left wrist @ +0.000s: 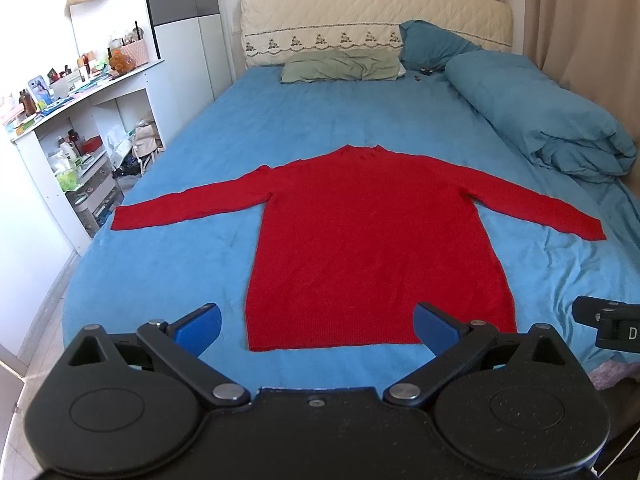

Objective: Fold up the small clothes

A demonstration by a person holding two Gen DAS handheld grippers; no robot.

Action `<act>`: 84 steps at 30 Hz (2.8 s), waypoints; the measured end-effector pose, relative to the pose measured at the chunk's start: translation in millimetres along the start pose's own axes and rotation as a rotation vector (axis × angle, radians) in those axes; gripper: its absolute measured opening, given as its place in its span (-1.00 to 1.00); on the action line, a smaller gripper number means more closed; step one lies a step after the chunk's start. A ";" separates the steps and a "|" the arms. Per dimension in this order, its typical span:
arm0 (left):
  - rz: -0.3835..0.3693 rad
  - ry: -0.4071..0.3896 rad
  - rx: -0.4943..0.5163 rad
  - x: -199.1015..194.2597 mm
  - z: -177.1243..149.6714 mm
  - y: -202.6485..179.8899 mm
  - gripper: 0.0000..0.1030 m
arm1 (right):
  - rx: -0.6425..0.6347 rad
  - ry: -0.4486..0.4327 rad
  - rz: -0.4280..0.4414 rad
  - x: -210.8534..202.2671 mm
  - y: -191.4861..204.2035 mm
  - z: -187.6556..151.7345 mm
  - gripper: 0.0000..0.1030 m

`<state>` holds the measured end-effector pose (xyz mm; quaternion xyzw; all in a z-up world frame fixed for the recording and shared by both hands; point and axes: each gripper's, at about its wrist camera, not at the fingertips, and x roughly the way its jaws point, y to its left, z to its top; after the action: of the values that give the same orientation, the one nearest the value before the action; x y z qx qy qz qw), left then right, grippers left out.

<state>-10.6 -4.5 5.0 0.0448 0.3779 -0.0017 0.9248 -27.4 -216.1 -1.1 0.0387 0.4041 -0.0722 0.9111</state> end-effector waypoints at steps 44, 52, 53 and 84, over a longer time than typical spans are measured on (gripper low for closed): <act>-0.268 -0.026 0.125 244.9 162.3 -120.5 1.00 | 0.422 -0.098 -0.284 203.7 -148.3 96.4 1.00; -0.262 0.109 0.156 347.1 172.2 -158.0 1.00 | 0.584 -0.084 -0.356 345.2 -198.1 104.7 1.00; -0.257 0.131 0.157 355.7 173.8 -161.8 1.00 | 0.607 -0.085 -0.358 357.9 -203.8 105.9 1.00; -0.153 0.142 -0.065 483.7 224.8 -103.9 1.00 | 0.728 -0.423 -0.268 420.9 -273.9 169.4 -0.55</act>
<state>488.2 -112.0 -181.9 -0.0142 0.4446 -0.0570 0.8938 330.9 -550.4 -203.1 0.2889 0.1583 -0.3335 0.8833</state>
